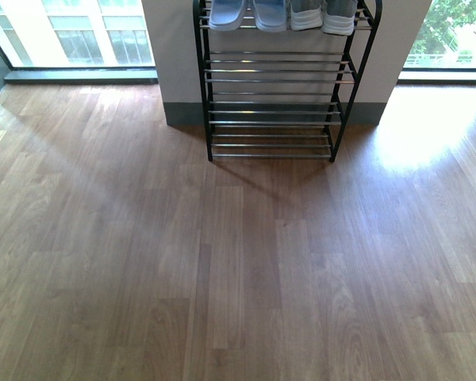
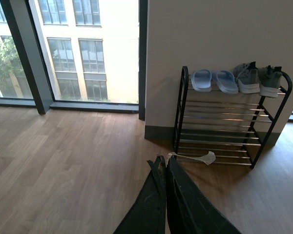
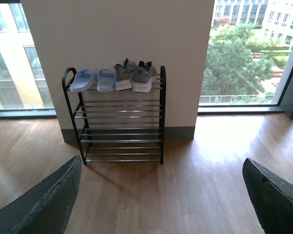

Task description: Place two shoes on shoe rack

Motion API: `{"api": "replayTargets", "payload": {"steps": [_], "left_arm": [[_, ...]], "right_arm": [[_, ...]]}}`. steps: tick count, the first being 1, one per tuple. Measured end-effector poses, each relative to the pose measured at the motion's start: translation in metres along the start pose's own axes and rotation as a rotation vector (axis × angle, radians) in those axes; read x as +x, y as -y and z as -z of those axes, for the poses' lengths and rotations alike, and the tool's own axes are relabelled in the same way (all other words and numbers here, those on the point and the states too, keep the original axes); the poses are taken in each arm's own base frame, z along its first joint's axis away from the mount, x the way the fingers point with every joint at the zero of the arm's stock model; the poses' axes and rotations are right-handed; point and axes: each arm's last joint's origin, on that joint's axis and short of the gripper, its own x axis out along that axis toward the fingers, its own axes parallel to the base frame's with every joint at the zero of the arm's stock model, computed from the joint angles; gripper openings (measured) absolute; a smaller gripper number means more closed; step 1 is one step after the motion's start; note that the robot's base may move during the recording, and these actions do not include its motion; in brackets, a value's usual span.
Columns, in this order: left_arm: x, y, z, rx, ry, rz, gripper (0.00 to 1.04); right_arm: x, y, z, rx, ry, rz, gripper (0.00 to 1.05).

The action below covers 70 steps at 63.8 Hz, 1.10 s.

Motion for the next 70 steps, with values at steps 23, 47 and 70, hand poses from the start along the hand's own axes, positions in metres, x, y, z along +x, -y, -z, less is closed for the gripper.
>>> {"api": "replayTargets", "payload": {"steps": [23, 47, 70], "left_arm": [[0.0, 0.0, 0.0, 0.0, 0.0, 0.0, 0.01], [0.0, 0.0, 0.0, 0.0, 0.0, 0.0, 0.3], [0.0, 0.0, 0.0, 0.0, 0.0, 0.0, 0.96]], "right_arm": [[0.0, 0.0, 0.0, 0.0, 0.0, 0.0, 0.96], [0.0, 0.0, 0.0, 0.0, 0.0, 0.0, 0.96], [0.0, 0.0, 0.0, 0.0, 0.0, 0.0, 0.96]]}}
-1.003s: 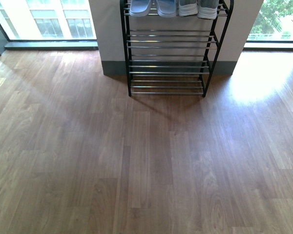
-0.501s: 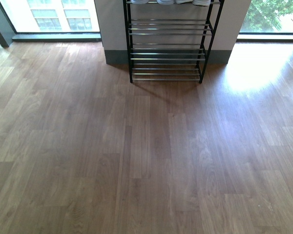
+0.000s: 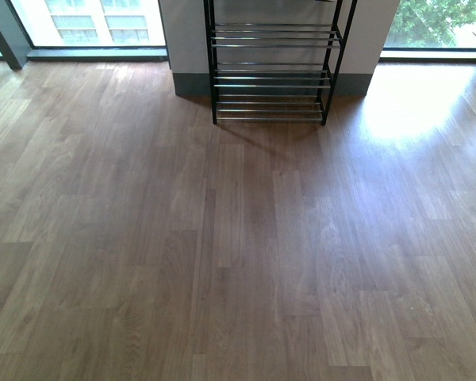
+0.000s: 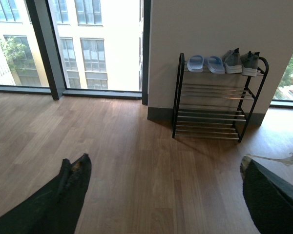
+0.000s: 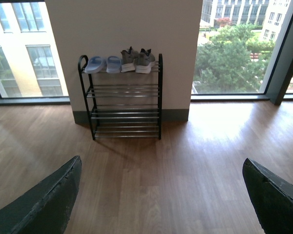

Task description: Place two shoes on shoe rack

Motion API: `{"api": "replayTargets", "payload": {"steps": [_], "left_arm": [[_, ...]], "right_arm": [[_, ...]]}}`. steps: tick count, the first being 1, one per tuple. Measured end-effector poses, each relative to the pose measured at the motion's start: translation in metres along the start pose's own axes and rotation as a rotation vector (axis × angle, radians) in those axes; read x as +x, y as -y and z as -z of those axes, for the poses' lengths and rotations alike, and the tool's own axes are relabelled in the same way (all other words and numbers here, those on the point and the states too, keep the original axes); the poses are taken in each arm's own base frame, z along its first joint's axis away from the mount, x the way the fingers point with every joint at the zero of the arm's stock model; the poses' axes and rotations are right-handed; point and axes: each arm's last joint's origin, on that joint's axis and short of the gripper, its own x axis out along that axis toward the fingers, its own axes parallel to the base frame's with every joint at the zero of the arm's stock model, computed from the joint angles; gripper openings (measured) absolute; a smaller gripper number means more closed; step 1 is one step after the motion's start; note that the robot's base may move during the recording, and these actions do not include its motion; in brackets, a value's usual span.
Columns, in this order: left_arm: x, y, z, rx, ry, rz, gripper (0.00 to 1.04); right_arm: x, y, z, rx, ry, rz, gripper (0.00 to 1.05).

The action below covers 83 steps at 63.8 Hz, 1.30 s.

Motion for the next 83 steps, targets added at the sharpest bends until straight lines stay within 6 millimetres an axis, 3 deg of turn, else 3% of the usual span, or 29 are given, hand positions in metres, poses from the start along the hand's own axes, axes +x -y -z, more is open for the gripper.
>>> {"api": "replayTargets", "payload": {"steps": [83], "left_arm": [[0.0, 0.0, 0.0, 0.002, 0.0, 0.0, 0.95]], "right_arm": [[0.0, 0.0, 0.0, 0.0, 0.0, 0.0, 0.96]]}}
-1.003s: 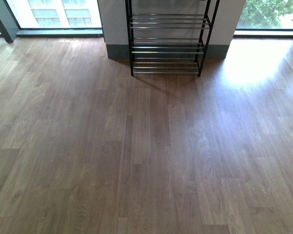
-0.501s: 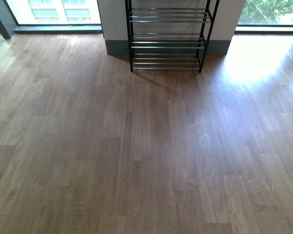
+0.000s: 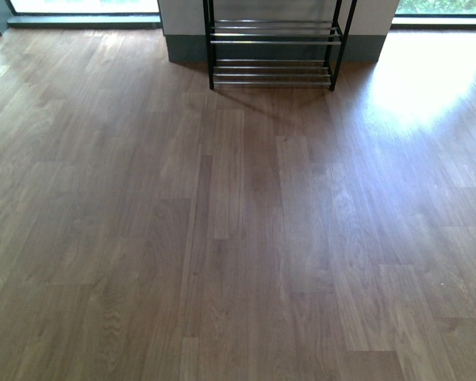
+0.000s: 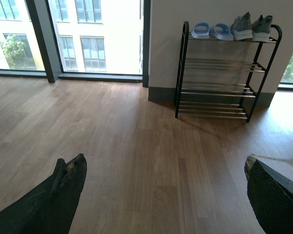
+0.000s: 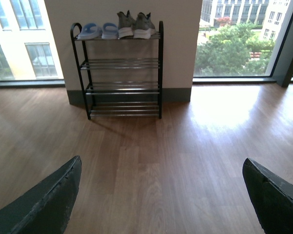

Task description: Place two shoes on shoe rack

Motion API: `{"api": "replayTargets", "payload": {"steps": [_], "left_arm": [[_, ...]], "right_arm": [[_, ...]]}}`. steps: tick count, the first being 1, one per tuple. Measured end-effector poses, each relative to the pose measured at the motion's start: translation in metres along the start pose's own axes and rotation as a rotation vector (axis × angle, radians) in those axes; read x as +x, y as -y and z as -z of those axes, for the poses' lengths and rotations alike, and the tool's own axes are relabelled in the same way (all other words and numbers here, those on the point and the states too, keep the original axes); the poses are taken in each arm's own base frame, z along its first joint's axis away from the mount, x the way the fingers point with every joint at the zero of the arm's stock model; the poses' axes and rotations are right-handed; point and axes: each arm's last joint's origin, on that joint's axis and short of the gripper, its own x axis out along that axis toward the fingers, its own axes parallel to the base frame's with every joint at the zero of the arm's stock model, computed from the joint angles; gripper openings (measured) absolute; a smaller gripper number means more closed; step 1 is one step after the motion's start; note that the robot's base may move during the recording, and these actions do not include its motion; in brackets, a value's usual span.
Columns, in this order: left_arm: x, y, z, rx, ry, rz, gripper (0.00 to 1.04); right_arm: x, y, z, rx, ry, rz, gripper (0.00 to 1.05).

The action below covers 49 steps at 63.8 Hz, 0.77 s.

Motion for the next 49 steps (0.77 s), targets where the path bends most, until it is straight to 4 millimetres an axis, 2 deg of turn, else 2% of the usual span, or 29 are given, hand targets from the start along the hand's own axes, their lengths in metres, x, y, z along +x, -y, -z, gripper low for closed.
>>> {"api": "replayTargets", "payload": {"steps": [49], "left_arm": [[0.0, 0.0, 0.0, 0.0, 0.0, 0.0, 0.95]], "right_arm": [[0.0, 0.0, 0.0, 0.0, 0.0, 0.0, 0.96]]}}
